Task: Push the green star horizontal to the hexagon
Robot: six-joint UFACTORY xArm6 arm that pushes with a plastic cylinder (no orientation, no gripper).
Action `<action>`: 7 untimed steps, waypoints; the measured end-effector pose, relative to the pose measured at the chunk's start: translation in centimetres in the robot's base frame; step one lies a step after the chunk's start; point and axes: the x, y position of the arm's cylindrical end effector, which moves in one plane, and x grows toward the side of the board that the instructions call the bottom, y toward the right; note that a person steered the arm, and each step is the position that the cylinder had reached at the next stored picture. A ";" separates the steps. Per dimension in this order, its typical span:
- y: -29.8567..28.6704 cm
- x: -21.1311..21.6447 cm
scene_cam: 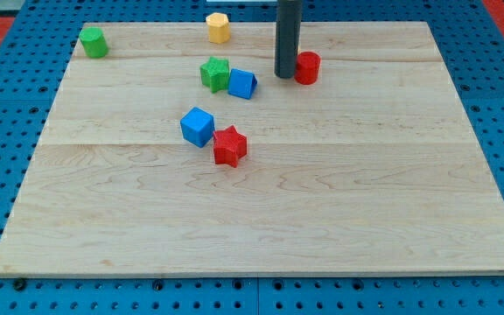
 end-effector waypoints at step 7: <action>-2.4 -7.1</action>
